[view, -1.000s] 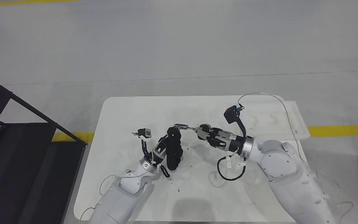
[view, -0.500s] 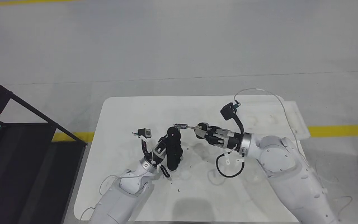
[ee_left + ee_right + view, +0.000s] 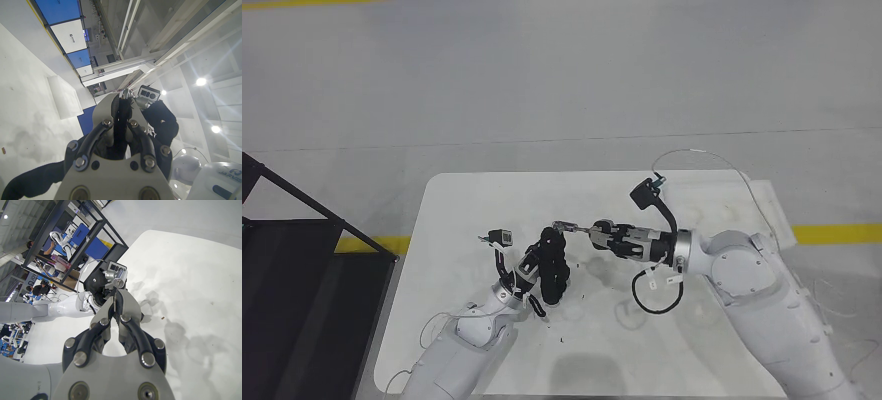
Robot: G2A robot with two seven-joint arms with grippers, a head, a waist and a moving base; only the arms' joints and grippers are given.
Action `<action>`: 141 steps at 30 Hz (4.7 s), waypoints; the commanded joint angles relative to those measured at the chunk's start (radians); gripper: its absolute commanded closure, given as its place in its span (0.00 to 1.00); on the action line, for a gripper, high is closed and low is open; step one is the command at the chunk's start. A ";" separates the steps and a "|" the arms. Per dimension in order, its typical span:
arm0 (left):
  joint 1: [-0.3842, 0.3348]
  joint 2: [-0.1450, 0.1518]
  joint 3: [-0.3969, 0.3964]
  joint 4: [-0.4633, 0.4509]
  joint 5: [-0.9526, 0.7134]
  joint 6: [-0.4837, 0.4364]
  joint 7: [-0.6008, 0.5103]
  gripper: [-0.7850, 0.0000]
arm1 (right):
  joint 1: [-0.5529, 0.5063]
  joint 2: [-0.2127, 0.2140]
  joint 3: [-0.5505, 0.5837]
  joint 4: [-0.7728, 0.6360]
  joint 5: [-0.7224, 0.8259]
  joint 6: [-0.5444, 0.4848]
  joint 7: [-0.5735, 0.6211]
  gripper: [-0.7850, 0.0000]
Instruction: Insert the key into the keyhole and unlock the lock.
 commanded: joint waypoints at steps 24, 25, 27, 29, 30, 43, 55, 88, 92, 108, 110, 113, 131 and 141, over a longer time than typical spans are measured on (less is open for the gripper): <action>0.000 0.000 0.000 0.000 0.000 0.000 0.000 1.00 | 0.052 0.011 -0.016 -0.024 0.030 0.068 0.074 1.00; 0.000 0.000 0.000 0.000 0.000 0.000 0.000 1.00 | 0.054 0.011 -0.018 -0.025 0.033 0.071 0.076 1.00; 0.000 0.000 0.000 0.000 0.000 0.000 0.000 1.00 | 0.056 0.011 -0.022 -0.029 0.032 0.076 0.080 1.00; 0.000 0.000 0.000 0.000 0.000 0.000 0.000 1.00 | 0.056 0.012 -0.025 -0.032 0.030 0.086 0.080 1.00; 0.000 0.000 0.000 0.000 0.000 0.000 0.000 1.00 | 0.056 0.012 -0.027 -0.034 0.027 0.091 0.080 1.00; 0.018 -0.003 -0.029 -0.028 0.091 0.051 0.060 1.00 | 0.055 0.014 -0.038 -0.051 0.000 0.146 0.047 1.00; 0.035 -0.016 -0.042 -0.054 0.270 0.118 0.165 1.00 | 0.060 0.017 -0.048 -0.047 -0.016 0.152 0.043 1.00; 0.053 -0.044 -0.066 -0.064 0.406 0.229 0.208 1.00 | 0.083 0.017 -0.091 -0.027 -0.067 0.193 0.022 1.00; 0.053 -0.046 -0.069 -0.065 0.416 0.238 0.207 1.00 | 0.087 0.014 -0.105 -0.023 -0.080 0.203 0.009 1.00; 0.059 -0.056 -0.079 -0.068 0.444 0.255 0.199 1.00 | 0.104 0.008 -0.128 -0.001 -0.091 0.219 -0.008 1.00; 0.059 -0.058 -0.080 -0.068 0.448 0.256 0.200 1.00 | 0.107 0.007 -0.130 0.000 -0.090 0.219 -0.007 1.00; 0.060 -0.060 -0.081 -0.068 0.452 0.255 0.200 1.00 | 0.111 0.007 -0.134 0.005 -0.094 0.224 -0.005 1.00; 0.063 -0.070 -0.092 -0.062 0.455 0.256 0.187 1.00 | 0.111 0.004 -0.126 0.006 -0.070 0.244 -0.018 0.00; 0.066 -0.075 -0.099 -0.061 0.442 0.255 0.180 1.00 | 0.086 0.011 -0.100 -0.007 -0.084 0.267 -0.009 0.00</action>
